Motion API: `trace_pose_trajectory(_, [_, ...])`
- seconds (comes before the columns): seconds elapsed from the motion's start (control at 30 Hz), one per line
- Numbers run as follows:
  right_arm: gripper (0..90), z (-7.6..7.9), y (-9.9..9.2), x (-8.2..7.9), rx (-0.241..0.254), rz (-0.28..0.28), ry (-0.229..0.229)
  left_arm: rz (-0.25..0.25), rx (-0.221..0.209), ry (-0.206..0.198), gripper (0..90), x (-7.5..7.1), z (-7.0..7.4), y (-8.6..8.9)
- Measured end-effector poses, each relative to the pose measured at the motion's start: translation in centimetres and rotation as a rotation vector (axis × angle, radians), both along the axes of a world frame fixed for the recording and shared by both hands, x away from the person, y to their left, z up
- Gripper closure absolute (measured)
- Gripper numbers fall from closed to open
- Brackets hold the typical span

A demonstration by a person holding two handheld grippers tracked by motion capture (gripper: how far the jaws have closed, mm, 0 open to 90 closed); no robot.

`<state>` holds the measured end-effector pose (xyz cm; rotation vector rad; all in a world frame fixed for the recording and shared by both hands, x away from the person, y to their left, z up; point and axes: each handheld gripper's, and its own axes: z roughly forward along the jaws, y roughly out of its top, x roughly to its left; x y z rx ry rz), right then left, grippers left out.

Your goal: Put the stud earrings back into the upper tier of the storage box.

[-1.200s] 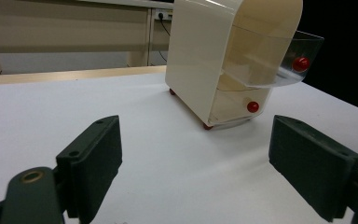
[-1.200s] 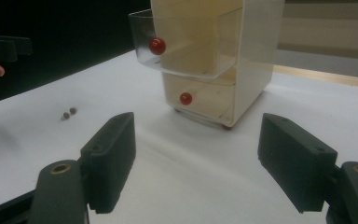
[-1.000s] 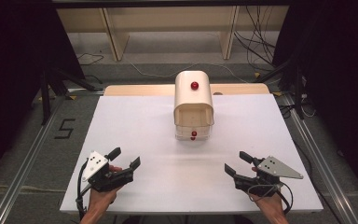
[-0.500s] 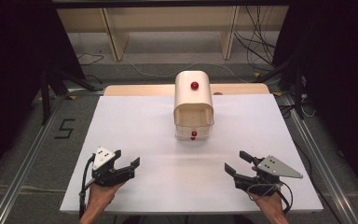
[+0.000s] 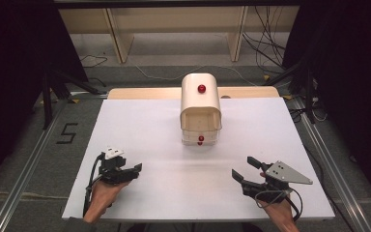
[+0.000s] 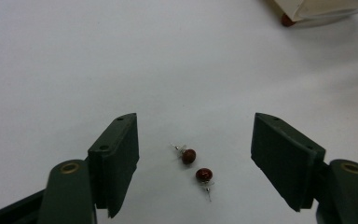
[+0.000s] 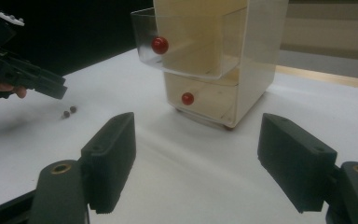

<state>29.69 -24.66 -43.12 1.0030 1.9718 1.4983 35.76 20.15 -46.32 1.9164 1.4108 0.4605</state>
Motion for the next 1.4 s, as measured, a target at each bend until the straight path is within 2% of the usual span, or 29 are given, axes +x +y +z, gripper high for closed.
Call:
trace_pose_trajectory(0.27, [28.7, 0.0, 0.0, 0.0, 0.001, 0.002, 0.001, -0.014, 0.037, 0.072, 39.0, 1.1, -0.7, -0.5])
trace_pose_trajectory(0.33, [28.8, 0.0, 0.1, 0.0, 0.0, 0.004, 0.002, -0.024, 0.057, 0.09, 43.3, 1.4, -0.9, -0.6])
trace_pose_trajectory(0.5, [28.9, 0.0, 0.1, 0.0, 0.001, 0.006, 0.003, -0.021, 0.05, 0.121, 47.5, 1.8, -1.3, -0.7])
trace_pose_trajectory(0.7, [29.0, 0.0, 0.1, 0.0, 0.003, 0.01, 0.004, -0.028, 0.064, 0.151, 54.3, 2.4, -1.8, -0.8])
trace_pose_trajectory(0.83, [29.1, 0.0, 0.1, 0.0, 0.004, 0.012, 0.005, -0.03, 0.073, 0.147, 59.6, 2.4, -1.8, -1.0])
trace_pose_trajectory(1.07, [29.3, 0.0, 0.1, -0.1, 0.003, 0.01, 0.004, -0.048, 0.144, 0.122, 68.8, 2.2, -1.8, -1.5])
trace_pose_trajectory(1.17, [29.3, 0.0, 0.1, -0.1, 0.002, 0.01, 0.005, -0.056, 0.152, 0.117, 71.5, 2.1, -1.8, -1.6])
trace_pose_trajectory(1.2, [29.4, 0.0, 0.1, -0.1, 0.002, 0.01, 0.004, -0.065, 0.157, 0.119, 75.0, 2.1, -1.8, -1.8])
trace_pose_trajectory(1.4, [29.7, 0.0, 0.1, -0.1, 0.003, 0.007, 0.004, -0.089, 0.176, 0.112, 78.6, 2.1, -1.7, -1.9])
